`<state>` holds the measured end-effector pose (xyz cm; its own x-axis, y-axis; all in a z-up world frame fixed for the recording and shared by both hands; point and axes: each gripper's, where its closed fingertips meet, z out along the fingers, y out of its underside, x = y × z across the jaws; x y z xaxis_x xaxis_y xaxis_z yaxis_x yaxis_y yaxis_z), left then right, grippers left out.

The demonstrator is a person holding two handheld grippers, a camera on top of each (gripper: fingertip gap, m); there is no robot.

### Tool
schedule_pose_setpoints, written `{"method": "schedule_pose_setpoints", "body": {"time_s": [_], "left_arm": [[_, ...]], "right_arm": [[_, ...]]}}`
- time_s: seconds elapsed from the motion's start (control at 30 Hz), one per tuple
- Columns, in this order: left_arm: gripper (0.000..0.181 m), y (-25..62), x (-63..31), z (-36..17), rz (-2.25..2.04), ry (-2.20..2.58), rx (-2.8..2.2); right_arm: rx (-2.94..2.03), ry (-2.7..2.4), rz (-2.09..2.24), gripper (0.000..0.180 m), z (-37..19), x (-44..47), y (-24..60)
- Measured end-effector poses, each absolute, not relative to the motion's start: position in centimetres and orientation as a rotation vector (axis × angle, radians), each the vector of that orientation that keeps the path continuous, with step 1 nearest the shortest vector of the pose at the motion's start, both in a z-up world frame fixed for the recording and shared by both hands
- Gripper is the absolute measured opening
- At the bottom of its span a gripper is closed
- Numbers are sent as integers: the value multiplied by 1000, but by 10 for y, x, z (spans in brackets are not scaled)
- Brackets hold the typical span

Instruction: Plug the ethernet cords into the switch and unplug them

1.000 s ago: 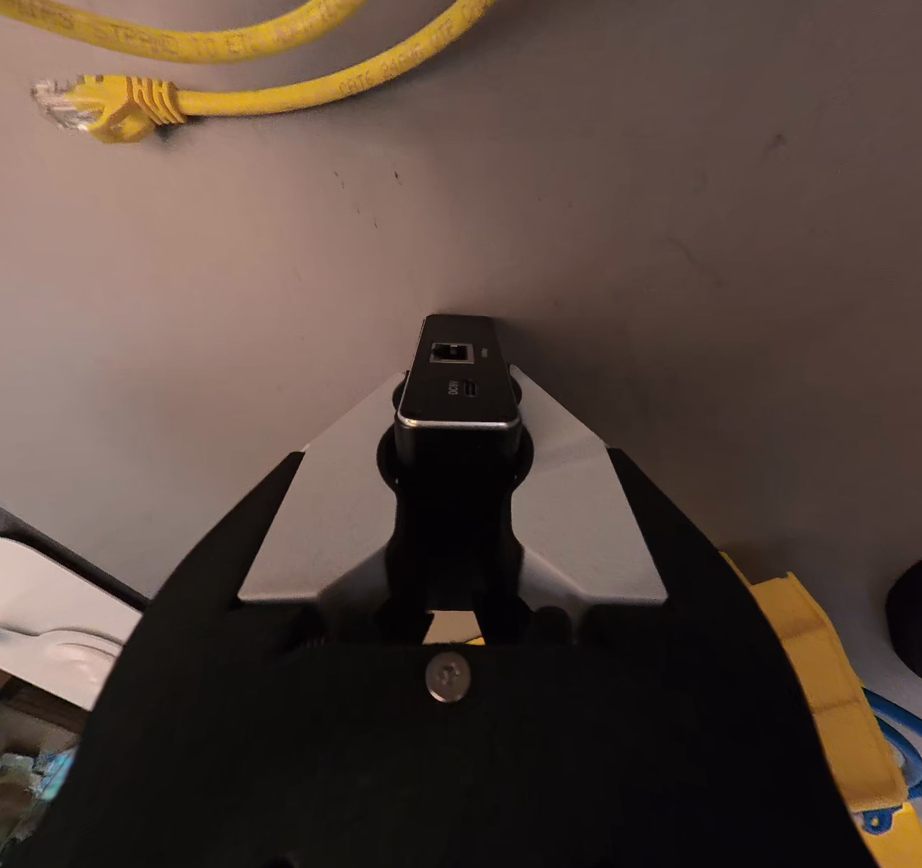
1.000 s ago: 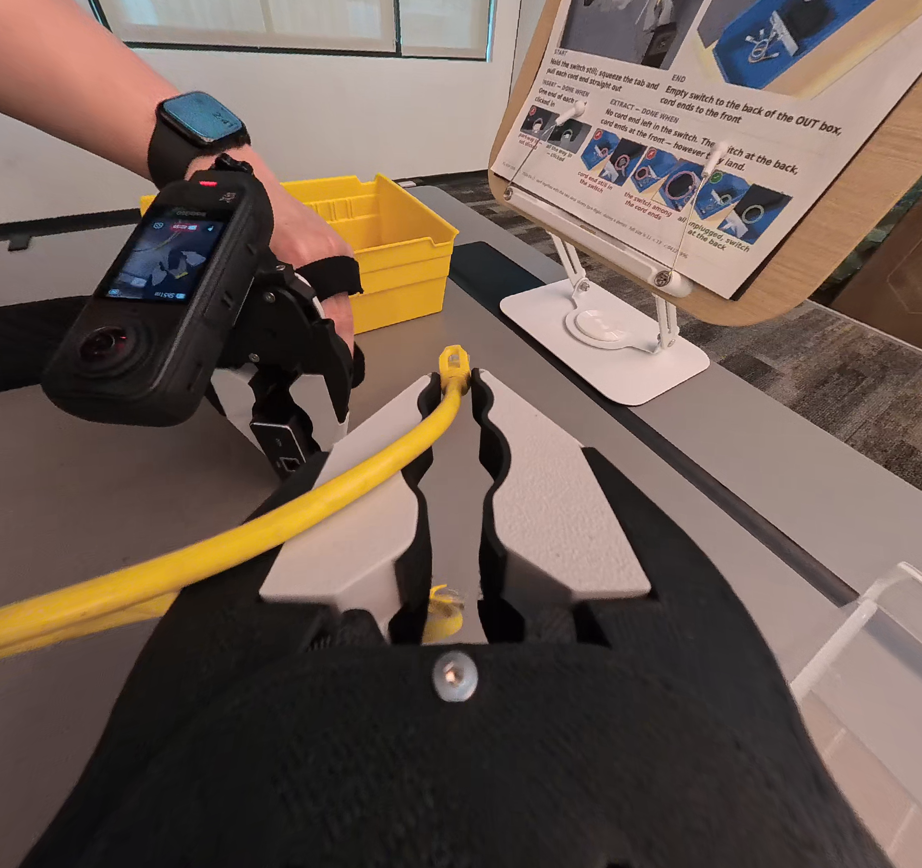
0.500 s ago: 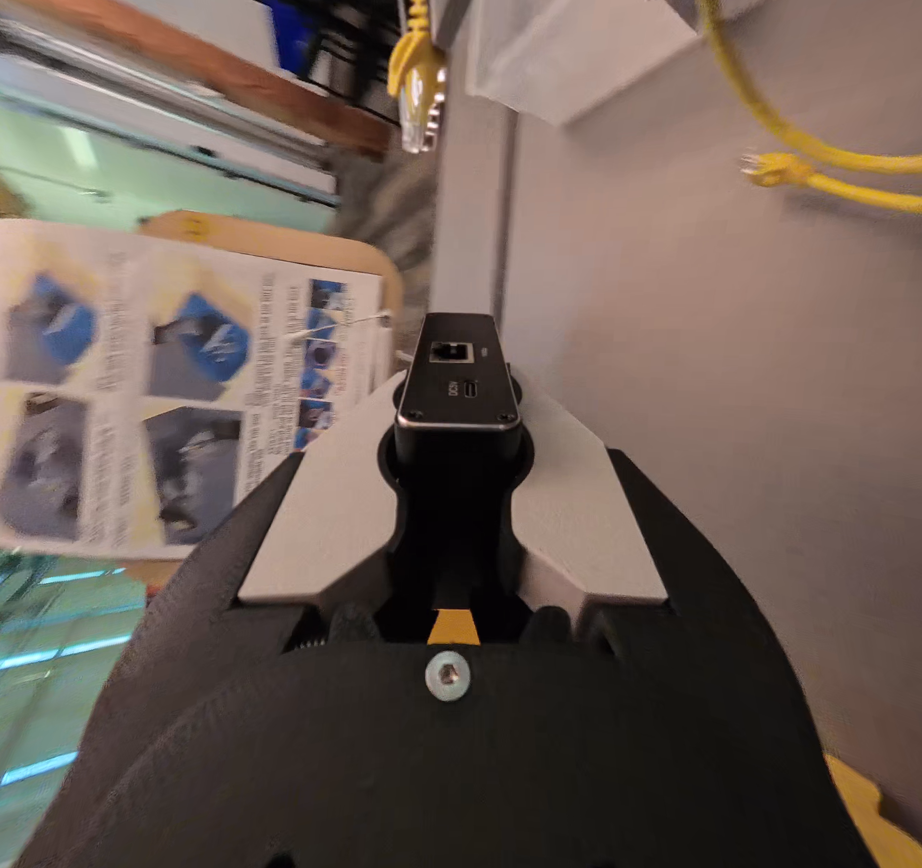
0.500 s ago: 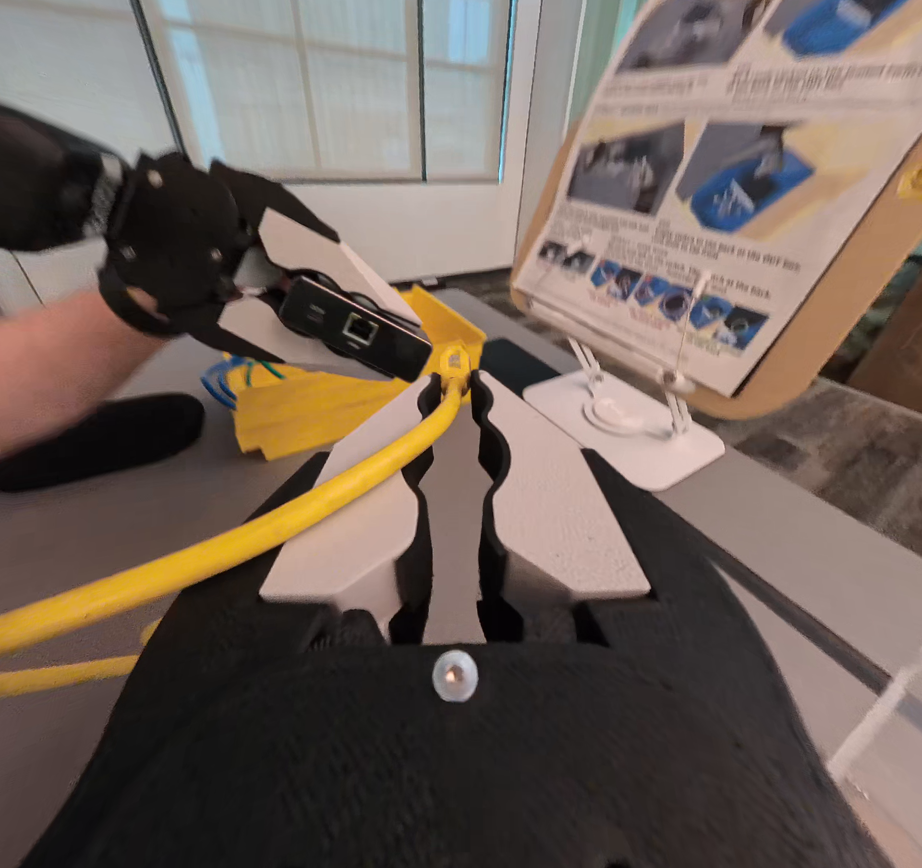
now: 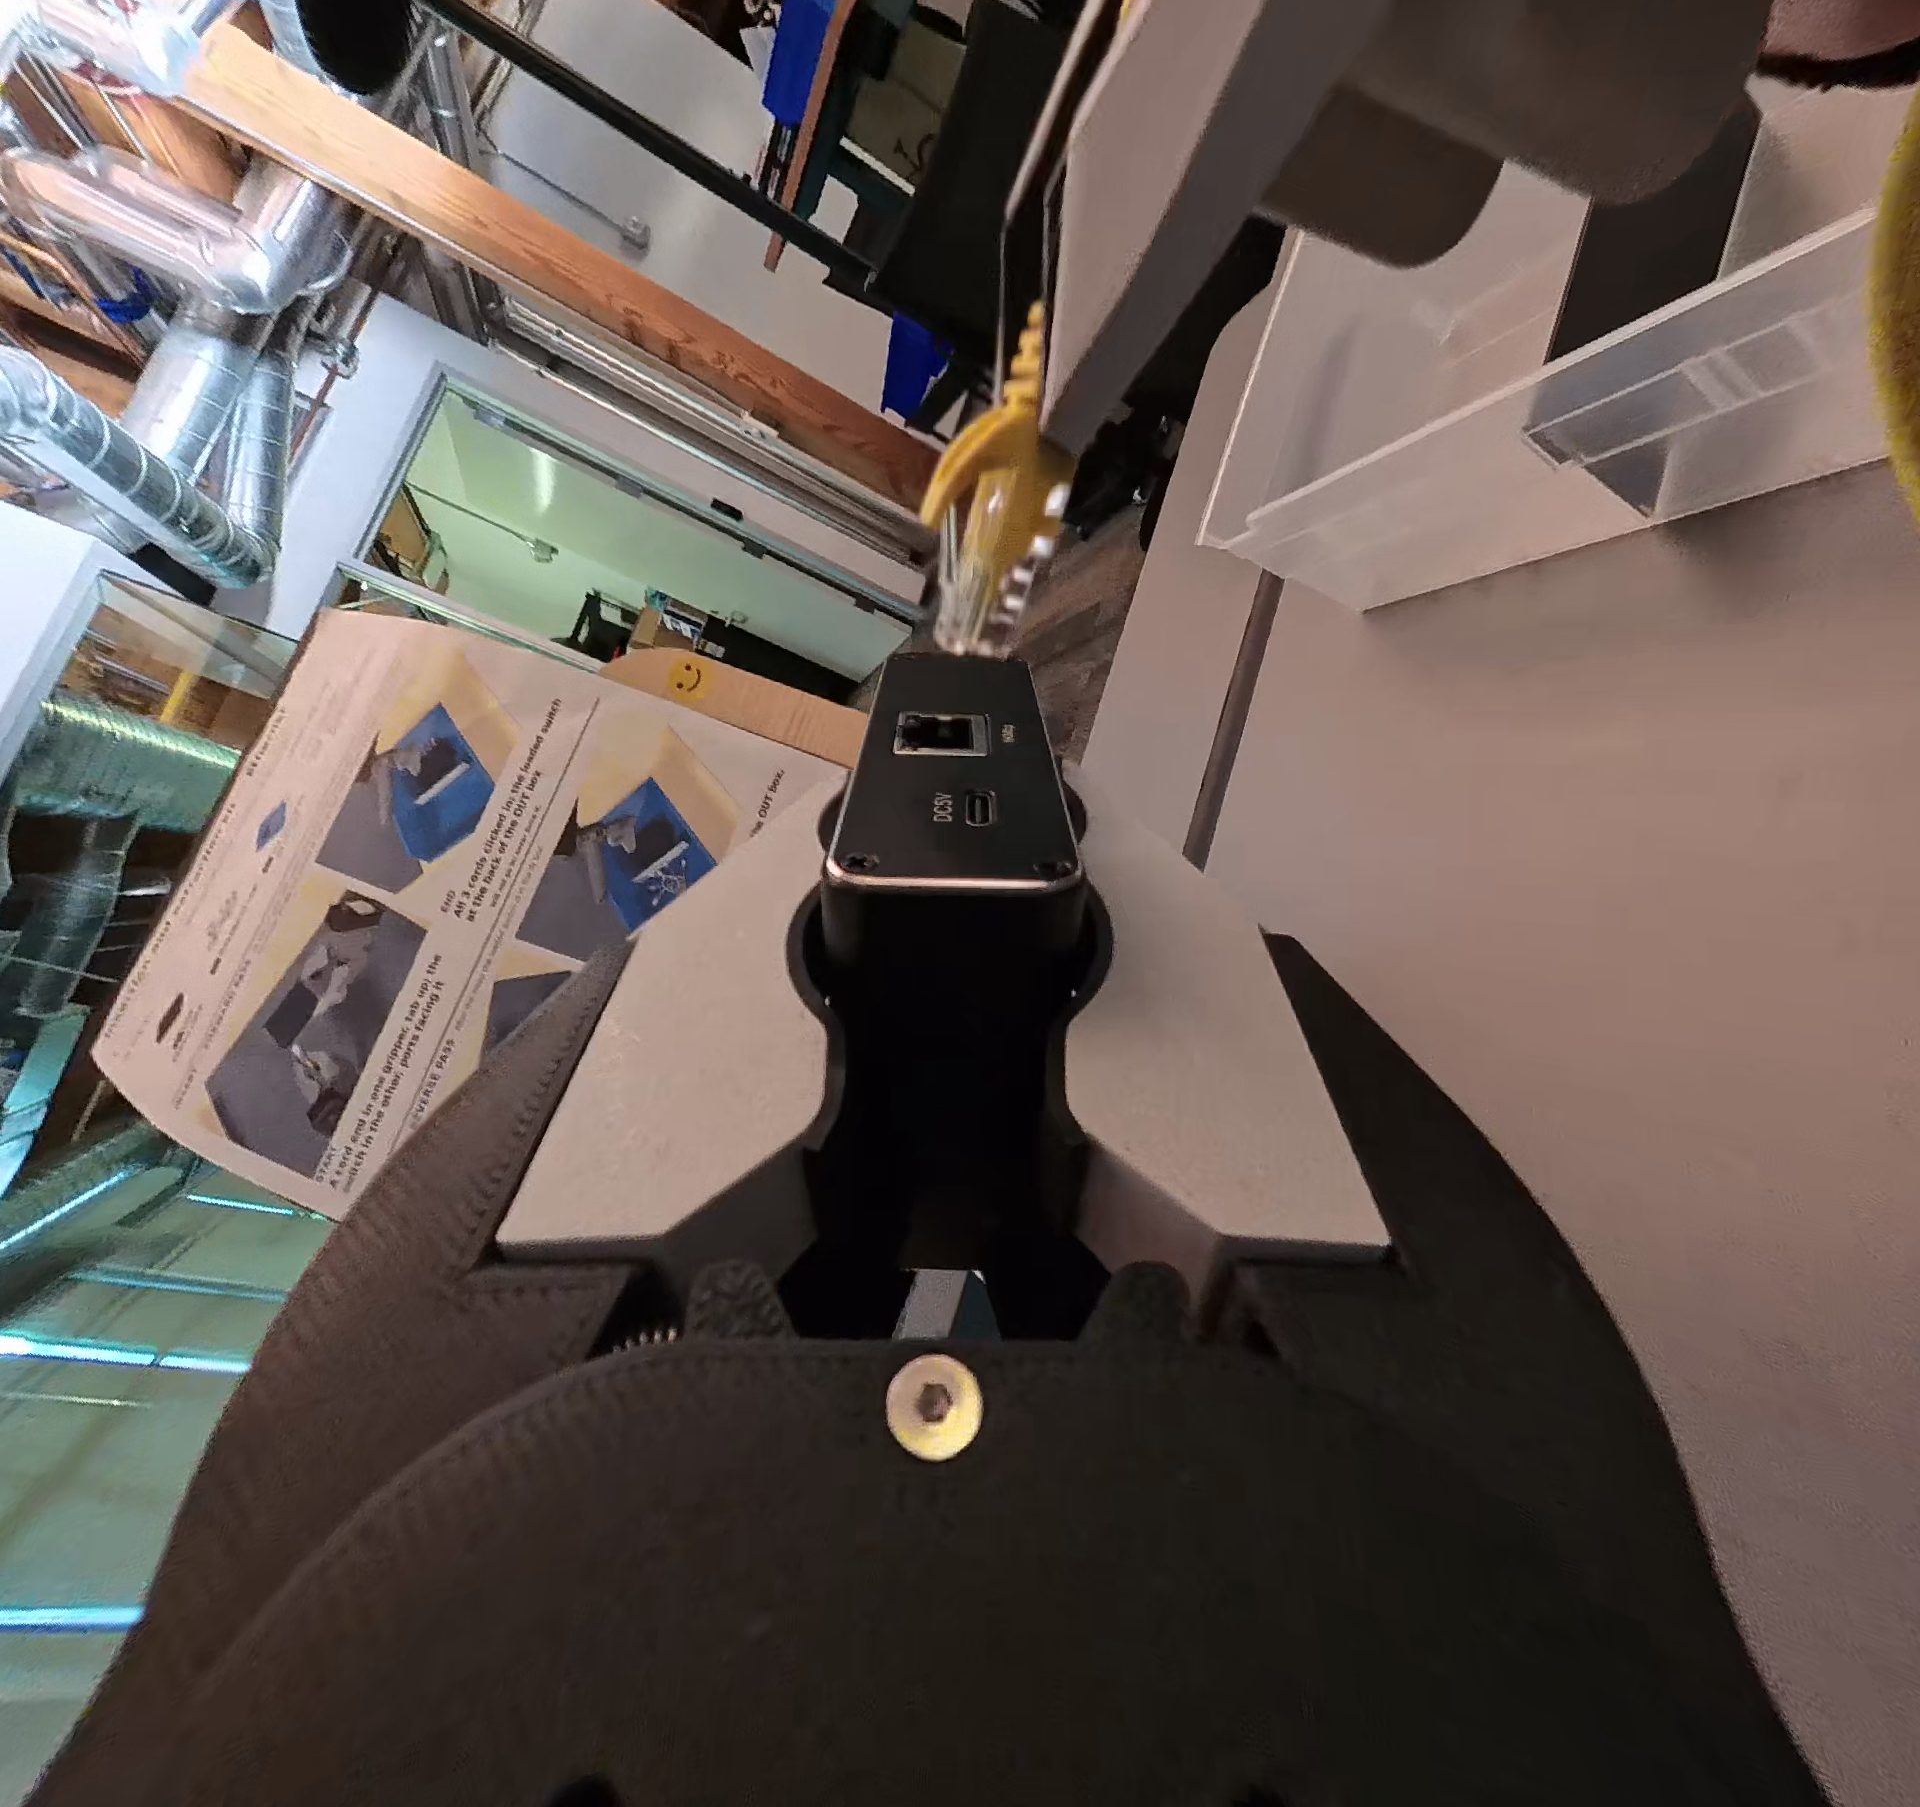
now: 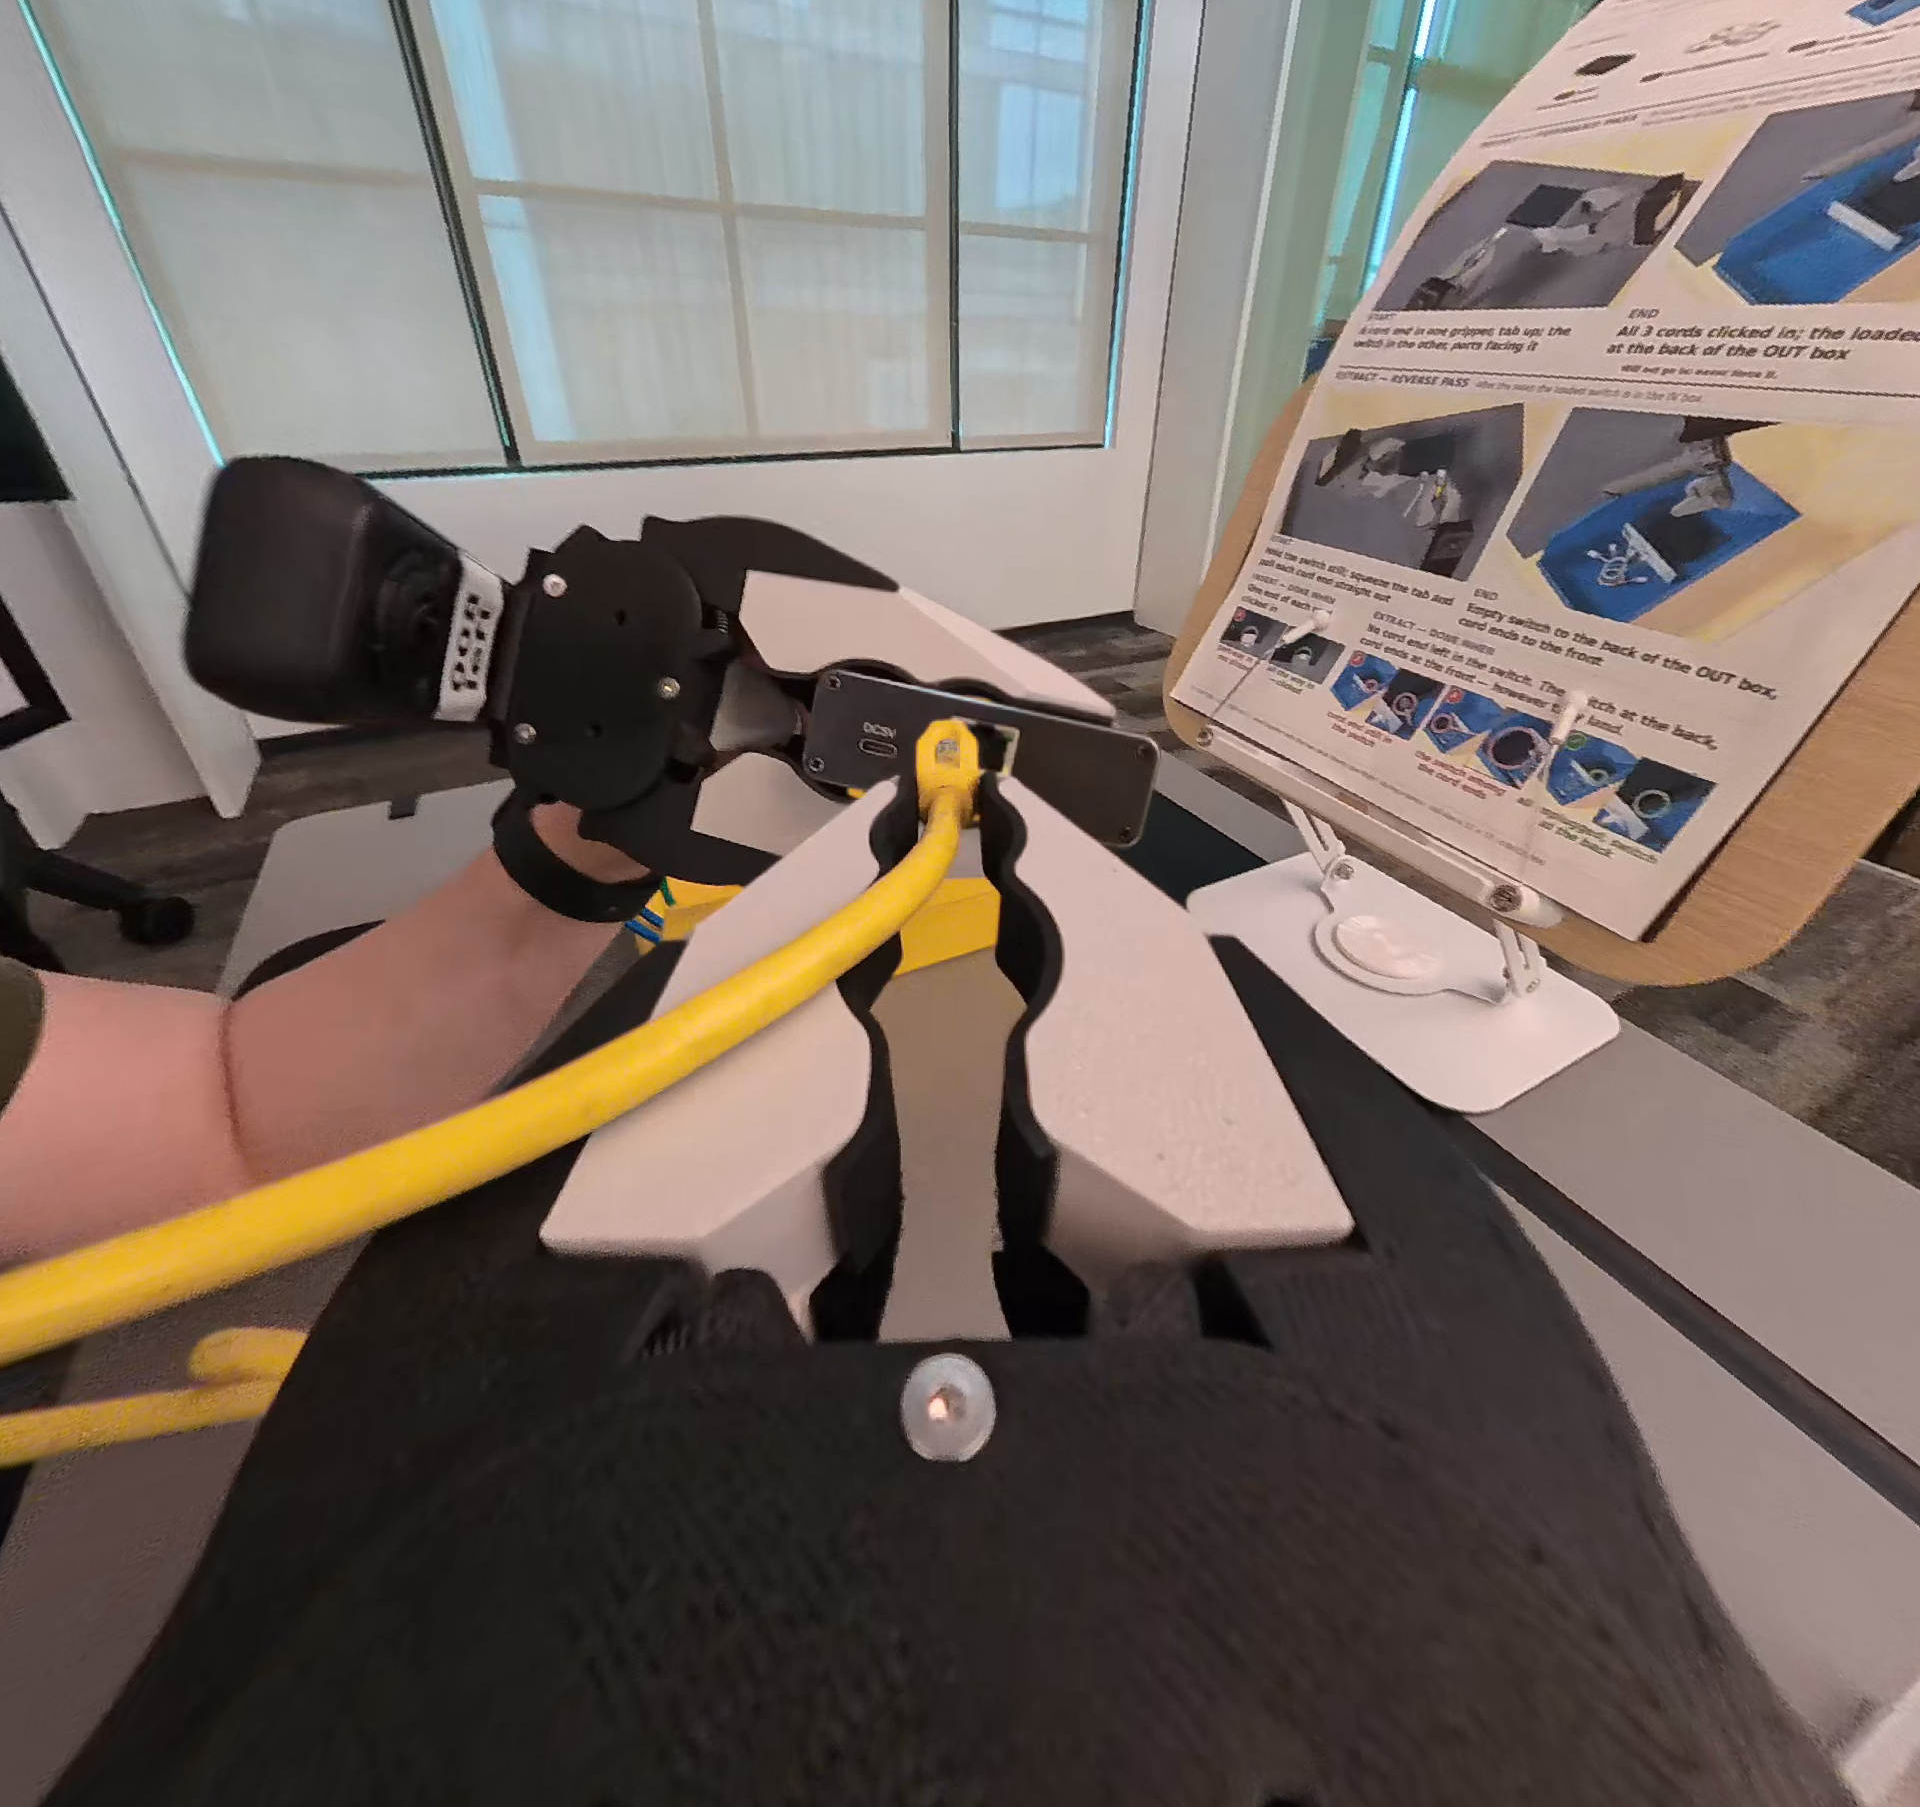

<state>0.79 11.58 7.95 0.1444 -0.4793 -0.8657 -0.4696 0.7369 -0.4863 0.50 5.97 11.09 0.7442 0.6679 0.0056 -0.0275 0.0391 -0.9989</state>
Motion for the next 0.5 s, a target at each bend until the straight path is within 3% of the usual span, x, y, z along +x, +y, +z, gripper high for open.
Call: {"method": "schedule_pose_setpoints", "body": {"time_s": [0.5], "left_arm": [[33,92,16,86,141,1498,-701]], "right_arm": [[-1535,-531,686,10,109,8,52]]}}
